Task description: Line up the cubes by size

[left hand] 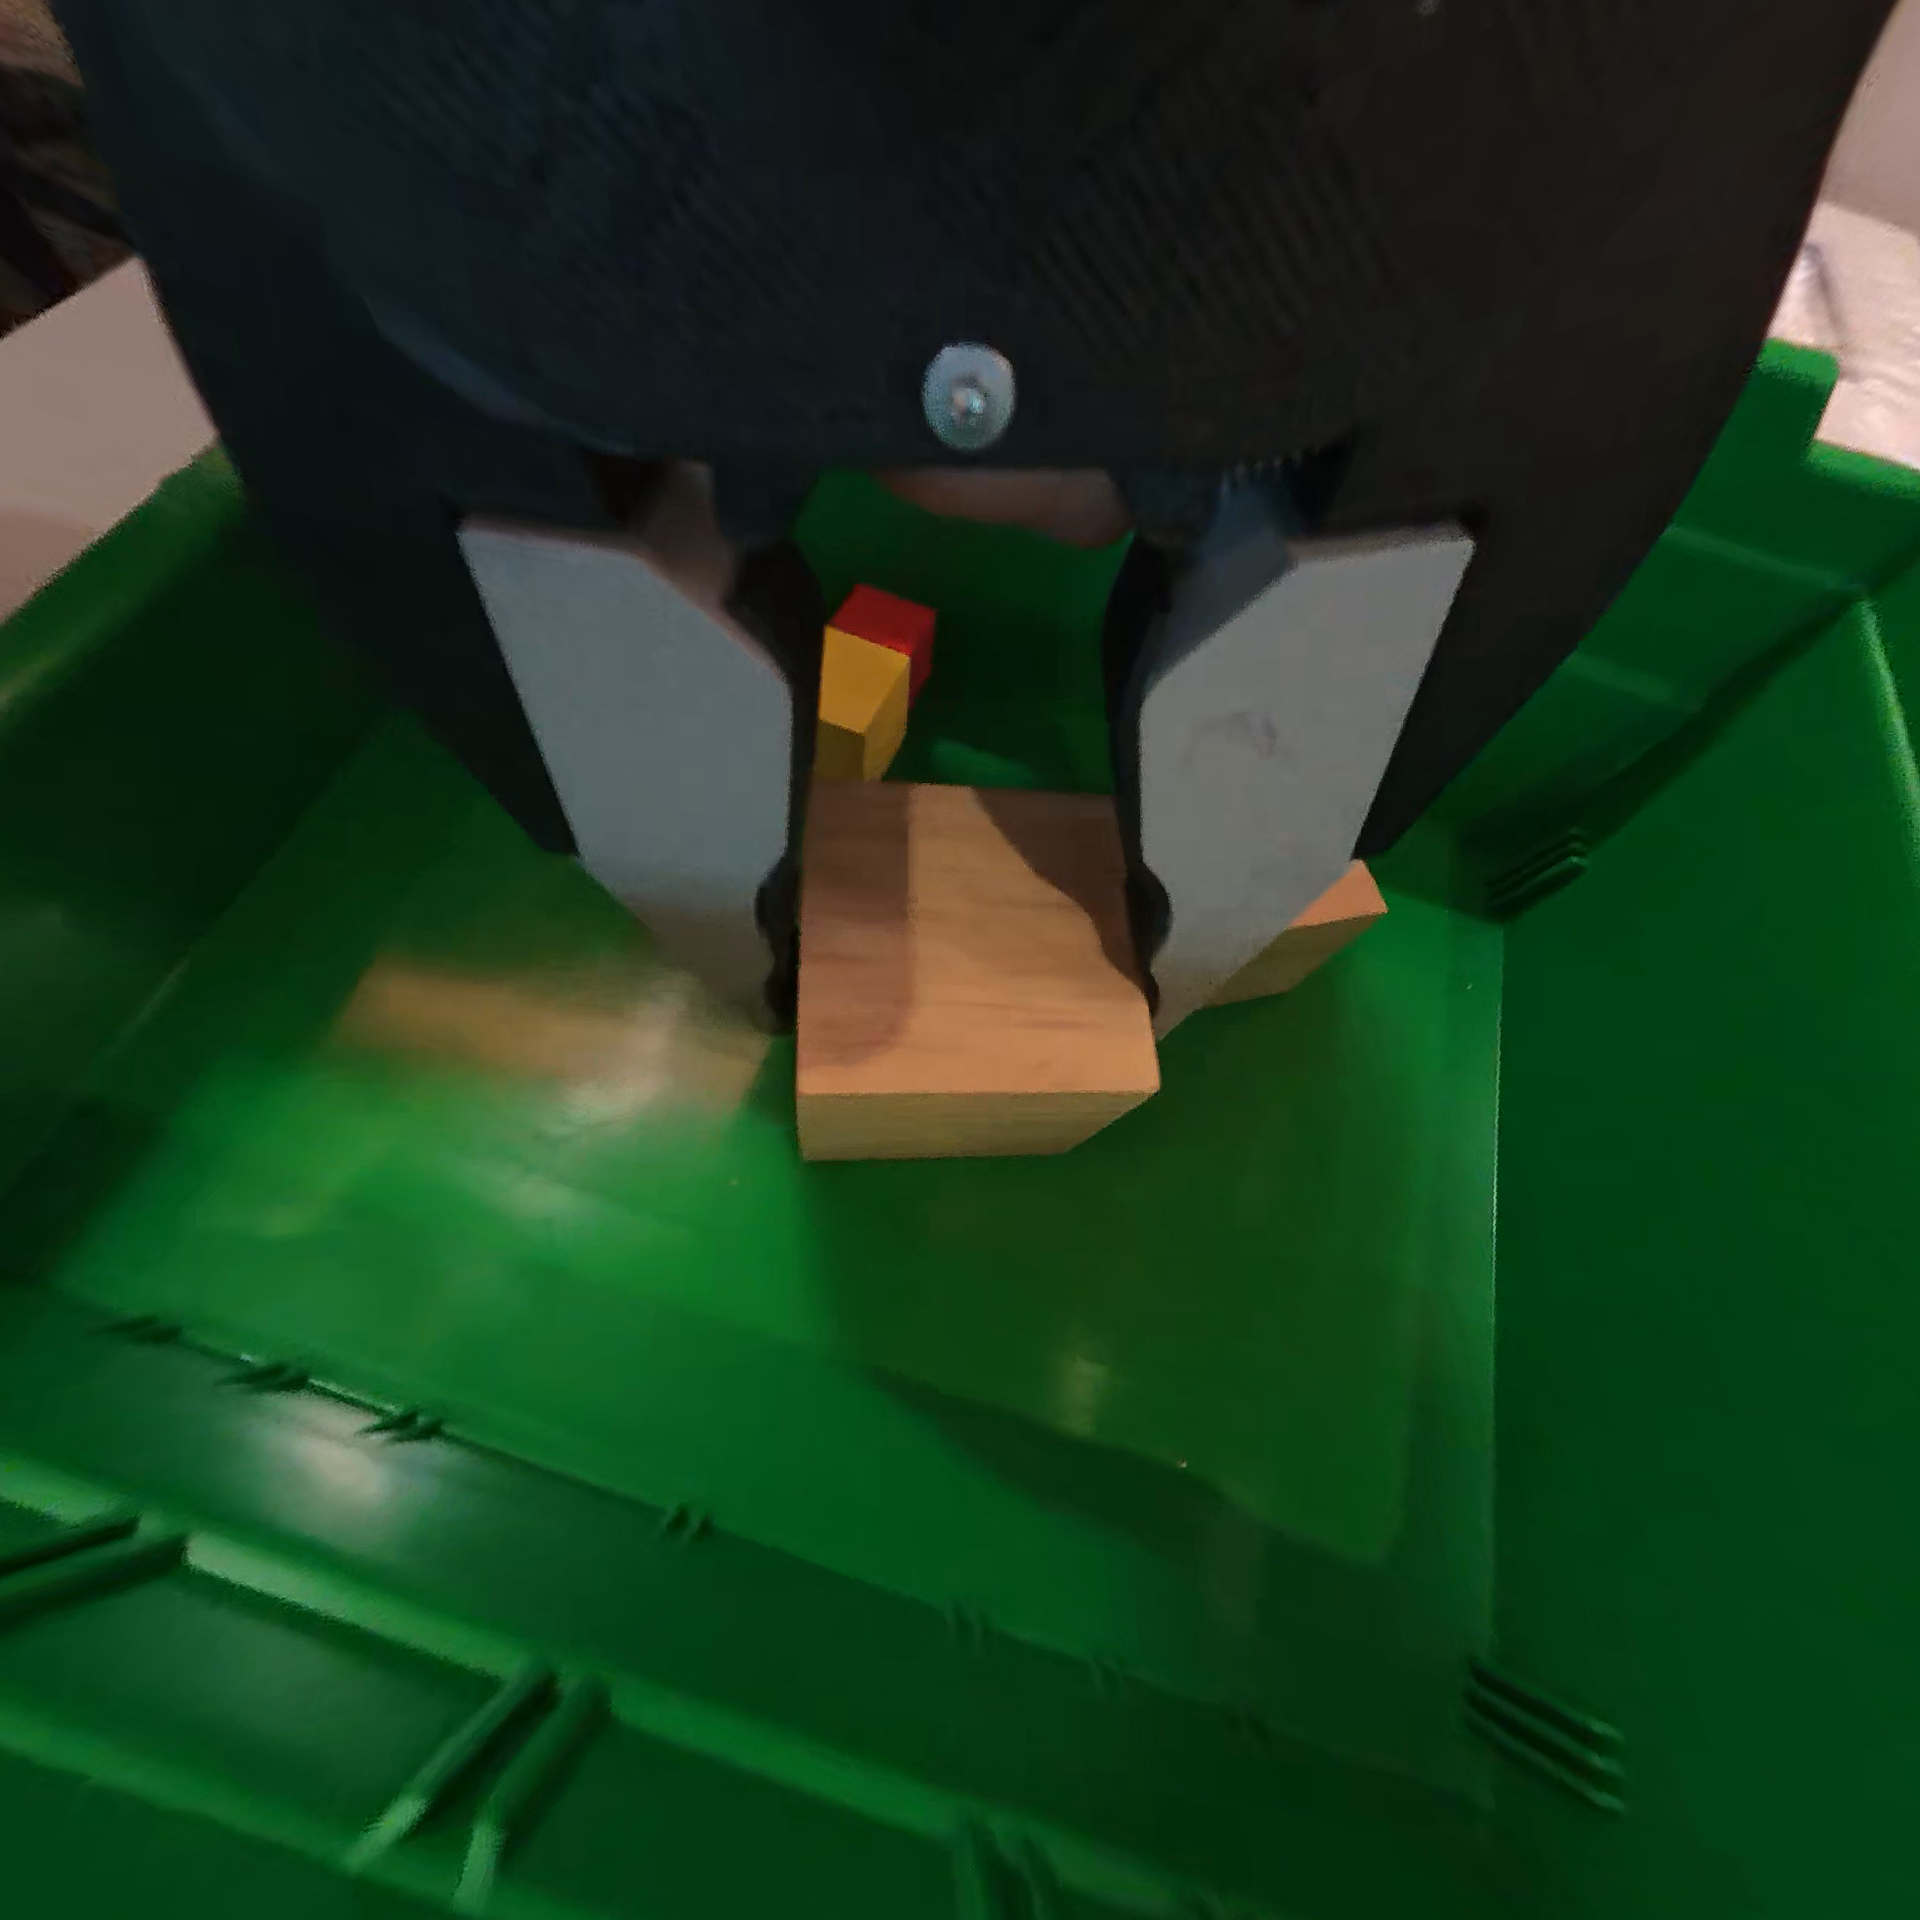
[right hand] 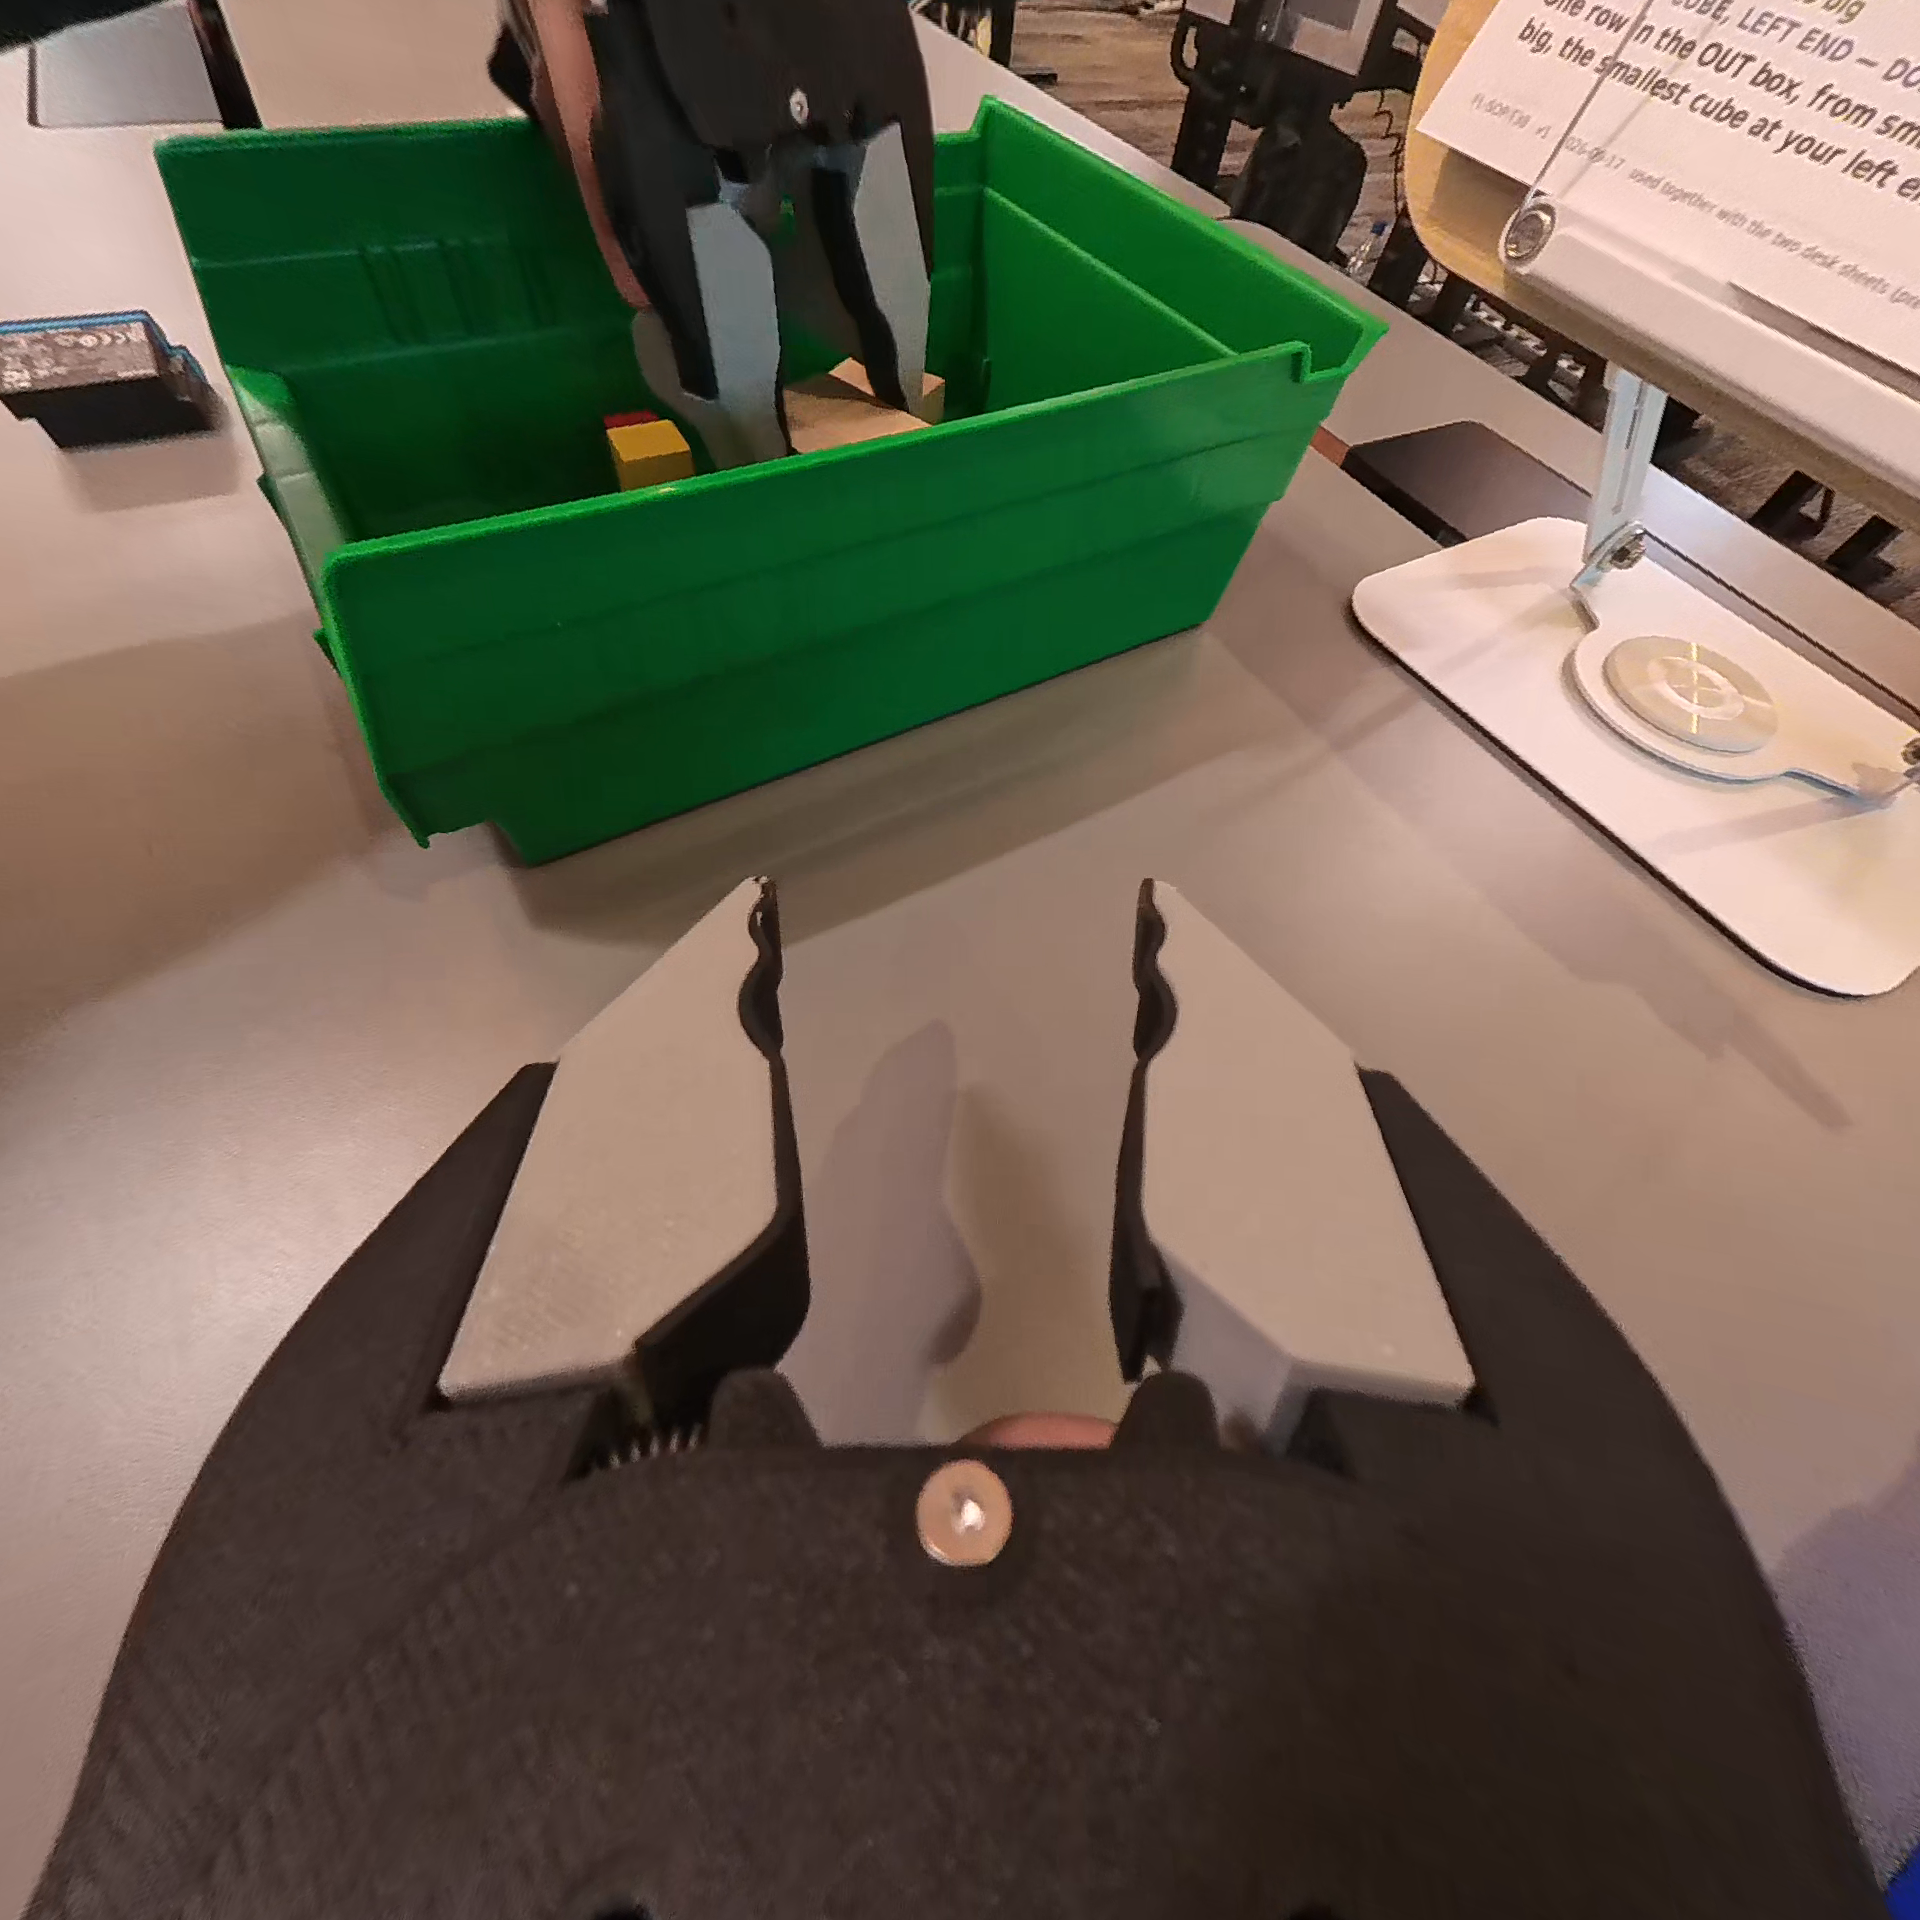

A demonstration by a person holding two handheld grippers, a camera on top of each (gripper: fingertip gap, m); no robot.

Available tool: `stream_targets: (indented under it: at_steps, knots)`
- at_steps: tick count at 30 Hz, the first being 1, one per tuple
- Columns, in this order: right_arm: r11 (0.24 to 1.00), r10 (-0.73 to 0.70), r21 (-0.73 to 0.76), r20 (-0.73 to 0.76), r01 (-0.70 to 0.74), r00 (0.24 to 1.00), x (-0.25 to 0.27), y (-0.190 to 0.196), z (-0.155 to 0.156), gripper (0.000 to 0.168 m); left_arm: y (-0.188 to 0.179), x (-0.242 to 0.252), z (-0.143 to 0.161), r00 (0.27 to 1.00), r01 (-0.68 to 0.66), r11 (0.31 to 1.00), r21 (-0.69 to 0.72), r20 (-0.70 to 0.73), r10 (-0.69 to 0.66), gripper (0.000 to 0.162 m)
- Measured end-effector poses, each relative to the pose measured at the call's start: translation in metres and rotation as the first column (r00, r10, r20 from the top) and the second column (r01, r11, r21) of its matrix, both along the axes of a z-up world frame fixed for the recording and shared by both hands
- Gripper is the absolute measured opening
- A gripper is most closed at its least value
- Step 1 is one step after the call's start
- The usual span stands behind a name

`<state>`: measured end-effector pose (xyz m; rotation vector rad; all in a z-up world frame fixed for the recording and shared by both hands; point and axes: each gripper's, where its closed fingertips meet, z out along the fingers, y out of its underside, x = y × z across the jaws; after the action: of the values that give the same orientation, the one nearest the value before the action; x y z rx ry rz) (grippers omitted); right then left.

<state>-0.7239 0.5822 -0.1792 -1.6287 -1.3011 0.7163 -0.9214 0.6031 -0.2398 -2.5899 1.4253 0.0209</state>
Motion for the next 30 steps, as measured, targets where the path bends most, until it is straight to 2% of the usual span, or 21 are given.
stream_targets:
  at_steps: [5, 8, 9, 11, 13, 16, 19, 21, 25, 28, 30]
  knots:
    - [1.0, 0.01, -0.011, 0.01, -0.01, 1.0, 0.0, -0.002, -0.003, 0.066, -0.012, 0.004, 0.001, 0.983, 0.179, 0.984, 0.012, -0.037, -0.178, 0.062]
    - [0.996, 0.059, -0.067, -0.041, -0.062, 0.997, -0.003, -0.01, 0.002, 0.067, -0.021, -0.008, 0.012, 0.957, 0.245, 0.969, 0.037, -0.168, -0.236, 0.061]
    - [0.99, 0.088, -0.105, -0.077, -0.096, 0.993, -0.005, -0.015, 0.006, 0.067, -0.021, -0.009, 0.022, 0.947, 0.273, 0.958, 0.085, -0.2, -0.252, 0.061]
    - [0.967, 0.148, -0.186, -0.159, -0.177, 0.976, -0.007, -0.027, 0.016, 0.069, -0.022, 0.006, 0.05, 0.948, 0.304, 0.92, 0.246, -0.179, -0.265, 0.061]
    - [0.921, 0.218, -0.269, -0.245, -0.282, 0.945, -0.007, -0.041, 0.03, 0.07, -0.026, 0.033, 0.087, 0.955, 0.294, 0.84, 0.456, -0.094, -0.283, 0.061]
    - [0.837, 0.306, -0.32, -0.397, -0.443, 0.865, -0.001, -0.062, 0.059, 0.07, -0.051, 0.091, 0.143, 0.919, 0.184, 0.642, 0.745, 0.1, -0.38, 0.061]
    - [0.772, 0.38, -0.318, -0.463, -0.55, 0.801, 0.007, -0.077, 0.074, 0.074, -0.091, 0.142, 0.172, 0.848, 0.08, 0.437, 0.896, 0.169, -0.503, 0.061]
    - [0.768, 0.408, -0.297, -0.455, -0.567, 0.791, 0.01, -0.081, 0.075, 0.076, -0.111, 0.163, 0.176, 0.836, 0.037, 0.349, 0.936, 0.163, -0.524, 0.061]
    - [0.755, 0.456, -0.277, -0.431, -0.595, 0.779, 0.01, -0.091, 0.071, 0.08, -0.137, 0.179, 0.169, 0.855, 0.004, 0.251, 0.968, 0.127, -0.503, 0.061]
    - [0.73, 0.475, -0.29, -0.436, -0.619, 0.765, 0.008, -0.098, 0.072, 0.082, -0.139, 0.177, 0.178, 0.866, 0.003, 0.22, 0.976, 0.107, -0.488, 0.061]
    - [0.699, 0.488, -0.309, -0.453, -0.645, 0.746, 0.008, -0.106, 0.074, 0.085, -0.146, 0.179, 0.177, 0.848, 0.02, 0.191, 0.981, 0.084, -0.523, 0.061]
